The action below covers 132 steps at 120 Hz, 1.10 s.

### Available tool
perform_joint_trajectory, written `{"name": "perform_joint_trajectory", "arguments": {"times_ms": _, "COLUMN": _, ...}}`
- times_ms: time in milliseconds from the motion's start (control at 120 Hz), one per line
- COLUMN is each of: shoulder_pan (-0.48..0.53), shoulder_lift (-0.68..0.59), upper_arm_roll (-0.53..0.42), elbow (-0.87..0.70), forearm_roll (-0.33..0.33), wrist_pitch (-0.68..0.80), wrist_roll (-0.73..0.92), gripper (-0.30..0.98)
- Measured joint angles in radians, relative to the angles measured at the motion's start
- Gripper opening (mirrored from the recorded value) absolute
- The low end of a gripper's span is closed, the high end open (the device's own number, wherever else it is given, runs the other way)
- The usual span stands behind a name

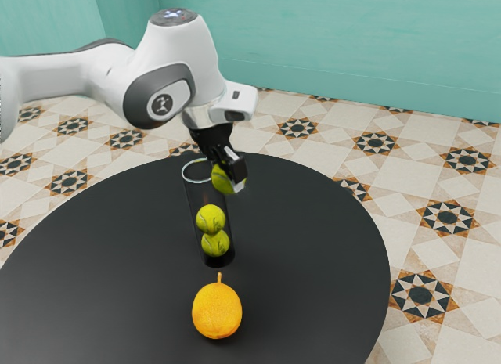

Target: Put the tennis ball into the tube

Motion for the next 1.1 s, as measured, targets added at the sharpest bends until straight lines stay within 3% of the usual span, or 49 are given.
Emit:
{"name": "perform_joint_trajectory", "arguments": {"times_ms": 500, "shoulder_pan": 0.098, "shoulder_lift": 0.071, "upper_arm_roll": 0.076, "elbow": 0.073, "forearm_roll": 0.034, "wrist_pitch": -0.011, "wrist_roll": -0.044, "gripper": 0.33}}
{"name": "perform_joint_trajectory", "arguments": {"times_ms": 817, "shoulder_pan": 0.02, "shoulder_lift": 0.067, "upper_arm_roll": 0.099, "elbow": 0.073, "forearm_roll": 0.019, "wrist_pitch": -0.031, "wrist_roll": -0.049, "gripper": 0.6}}
{"name": "perform_joint_trajectory", "arguments": {"times_ms": 917, "shoulder_pan": 0.014, "shoulder_lift": 0.037, "upper_arm_roll": 0.076, "elbow": 0.087, "forearm_roll": -0.025, "wrist_pitch": -0.094, "wrist_roll": -0.048, "gripper": 0.63}}
{"name": "perform_joint_trajectory", "arguments": {"times_ms": 992, "shoulder_pan": 0.053, "shoulder_lift": 0.023, "upper_arm_roll": 0.017, "elbow": 0.171, "forearm_roll": -0.057, "wrist_pitch": -0.175, "wrist_roll": -0.047, "gripper": 0.65}}
{"name": "perform_joint_trajectory", "arguments": {"times_ms": 1100, "shoulder_pan": 0.043, "shoulder_lift": 0.013, "upper_arm_roll": 0.005, "elbow": 0.346, "forearm_roll": -0.078, "wrist_pitch": -0.312, "wrist_roll": -0.045, "gripper": 0.66}}
